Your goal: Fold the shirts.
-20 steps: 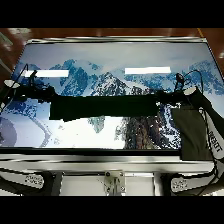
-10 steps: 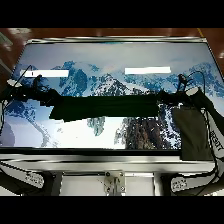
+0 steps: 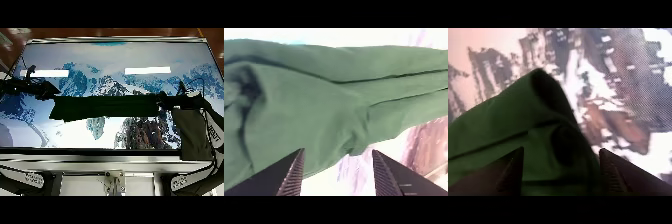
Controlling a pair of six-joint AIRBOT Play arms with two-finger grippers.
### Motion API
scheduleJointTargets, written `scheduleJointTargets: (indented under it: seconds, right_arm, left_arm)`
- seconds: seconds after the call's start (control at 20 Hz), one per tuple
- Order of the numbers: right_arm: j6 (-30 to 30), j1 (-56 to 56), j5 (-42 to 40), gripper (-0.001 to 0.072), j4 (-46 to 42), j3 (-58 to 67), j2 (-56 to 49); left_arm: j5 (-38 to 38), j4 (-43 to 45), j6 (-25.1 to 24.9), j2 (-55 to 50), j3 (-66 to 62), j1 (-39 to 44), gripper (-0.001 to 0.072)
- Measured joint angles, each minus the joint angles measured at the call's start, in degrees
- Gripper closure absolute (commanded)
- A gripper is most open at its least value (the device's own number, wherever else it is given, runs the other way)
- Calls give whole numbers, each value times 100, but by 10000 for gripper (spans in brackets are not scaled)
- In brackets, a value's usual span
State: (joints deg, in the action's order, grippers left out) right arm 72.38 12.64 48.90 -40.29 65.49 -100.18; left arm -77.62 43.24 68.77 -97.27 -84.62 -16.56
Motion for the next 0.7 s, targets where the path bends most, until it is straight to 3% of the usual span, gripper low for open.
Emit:
scheduleJointTargets:
  seconds: [0.15, 0.25, 0.3, 0.45, 0.7]
  right_arm:
    - [-2, -173, 107, 646, 37, 116, -157]
    - [-111, -214, 273, 648, 74, 289, -162]
    - [-208, -214, 389, 648, 96, 407, -118]
    - [-391, -216, 776, 648, 160, 710, 221]
    - [-337, -219, 1438, 648, 186, 901, 1196]
  left_arm:
    - [-35, -181, -74, 94, -13, 118, 215]
    - [-31, -249, -114, 129, -20, 232, 281]
    - [-22, -282, -127, 138, -20, 323, 402]
    - [238, -317, -144, 153, -17, 713, 591]
    - [1139, -348, -46, 74, 2, 1952, 612]
